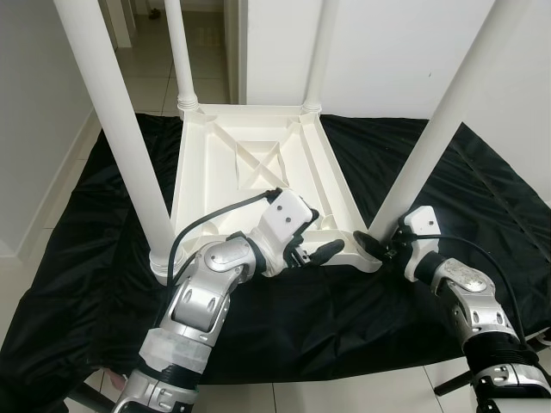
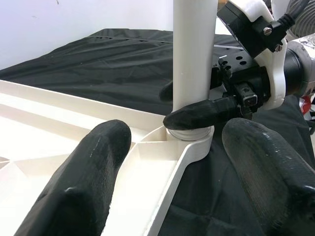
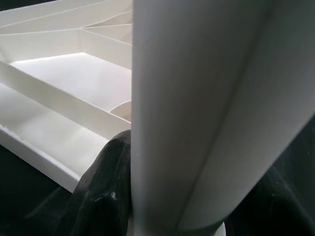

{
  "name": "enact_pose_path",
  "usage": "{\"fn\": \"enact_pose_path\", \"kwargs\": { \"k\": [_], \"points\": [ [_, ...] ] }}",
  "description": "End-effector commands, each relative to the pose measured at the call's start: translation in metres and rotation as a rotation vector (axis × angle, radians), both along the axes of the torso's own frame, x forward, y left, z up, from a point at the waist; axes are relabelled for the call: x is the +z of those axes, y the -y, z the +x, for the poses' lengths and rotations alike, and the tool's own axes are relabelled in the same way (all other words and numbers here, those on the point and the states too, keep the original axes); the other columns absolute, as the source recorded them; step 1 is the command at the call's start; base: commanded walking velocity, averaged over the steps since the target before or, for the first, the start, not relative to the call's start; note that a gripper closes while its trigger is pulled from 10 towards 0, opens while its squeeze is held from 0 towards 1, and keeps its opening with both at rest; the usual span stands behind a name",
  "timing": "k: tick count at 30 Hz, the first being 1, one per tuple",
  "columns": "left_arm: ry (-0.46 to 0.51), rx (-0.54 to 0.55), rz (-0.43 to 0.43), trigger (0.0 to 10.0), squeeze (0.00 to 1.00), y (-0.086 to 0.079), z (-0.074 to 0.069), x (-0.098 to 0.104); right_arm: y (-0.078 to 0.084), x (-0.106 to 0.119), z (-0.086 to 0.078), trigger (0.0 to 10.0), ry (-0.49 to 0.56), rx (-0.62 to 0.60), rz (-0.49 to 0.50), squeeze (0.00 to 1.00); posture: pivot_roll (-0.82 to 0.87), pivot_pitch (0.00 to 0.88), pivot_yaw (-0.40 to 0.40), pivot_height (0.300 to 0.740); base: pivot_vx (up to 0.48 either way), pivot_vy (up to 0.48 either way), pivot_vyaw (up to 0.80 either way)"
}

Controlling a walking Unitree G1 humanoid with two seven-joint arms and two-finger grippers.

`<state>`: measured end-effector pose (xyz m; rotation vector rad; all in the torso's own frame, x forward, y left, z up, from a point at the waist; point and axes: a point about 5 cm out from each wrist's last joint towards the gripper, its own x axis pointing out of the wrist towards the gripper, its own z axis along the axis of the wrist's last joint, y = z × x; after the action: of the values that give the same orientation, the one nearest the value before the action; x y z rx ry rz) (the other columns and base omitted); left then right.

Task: Building children table

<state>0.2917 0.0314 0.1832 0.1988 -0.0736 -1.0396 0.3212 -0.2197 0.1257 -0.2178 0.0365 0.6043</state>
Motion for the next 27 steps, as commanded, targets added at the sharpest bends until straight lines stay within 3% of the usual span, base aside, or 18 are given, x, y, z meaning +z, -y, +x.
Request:
{"fn": "enact_pose_path", "kwargs": {
  "k": [1,4,5,6,7,10,18,21,23,27],
  "points": [
    [0.006,0.080,-0.015,10.0,0.00,0.000,0.005,0.001,-0.005,-0.010,-0.005,0.0,-0.031,0.019,-0.020,0.00,-0.04,0.000,-0.022,0.740,0.000,0.000,0.00],
    [0.006,0.079,-0.016,10.0,0.00,0.000,0.005,0.001,-0.005,-0.010,-0.005,0.0,-0.032,0.016,-0.014,0.00,-0.04,0.000,-0.022,0.740,0.000,0.000,0.00],
    [0.006,0.079,-0.015,10.0,0.00,0.000,0.005,0.001,-0.005,-0.010,-0.005,7.7,-0.030,0.014,-0.010,0.00,-0.05,0.000,-0.023,0.740,0.000,0.000,0.00],
    [0.006,0.079,-0.015,10.0,0.00,0.000,0.005,0.001,-0.005,-0.010,-0.005,7.7,-0.030,0.014,-0.010,0.00,-0.05,0.000,-0.023,0.740,0.000,0.000,0.00],
    [0.006,0.079,-0.015,10.0,0.00,0.000,0.005,0.001,-0.006,-0.010,-0.006,10.0,-0.030,-0.010,0.007,0.00,-0.05,0.000,-0.023,0.740,0.000,0.000,0.00],
    [0.004,0.079,-0.015,10.0,0.00,0.000,0.004,0.001,-0.008,-0.010,-0.005,10.0,-0.022,-0.140,0.036,0.00,-0.05,0.000,-0.024,0.740,0.000,0.000,0.00],
    [-0.001,0.076,-0.011,10.0,0.00,-0.001,0.003,-0.001,-0.023,-0.007,-0.008,10.0,0.012,-0.307,0.090,0.00,-0.06,0.004,-0.024,0.740,0.000,0.000,0.00],
    [-0.003,0.074,-0.013,10.0,0.00,0.000,0.003,-0.001,-0.036,-0.007,-0.012,10.0,0.009,-0.408,0.151,0.00,-0.06,0.006,-0.024,0.740,0.000,0.000,0.00],
    [-0.003,0.070,-0.017,10.0,0.00,0.002,0.003,-0.001,-0.061,-0.007,-0.019,10.0,0.008,-0.545,0.223,0.00,-0.07,0.006,-0.026,0.740,0.000,0.000,0.00],
    [-0.003,0.069,-0.019,10.0,0.00,0.002,0.003,0.000,-0.075,-0.006,-0.019,10.0,0.001,-0.594,0.250,0.00,-0.07,0.006,-0.028,0.740,0.000,0.000,0.00]
  ]
}}
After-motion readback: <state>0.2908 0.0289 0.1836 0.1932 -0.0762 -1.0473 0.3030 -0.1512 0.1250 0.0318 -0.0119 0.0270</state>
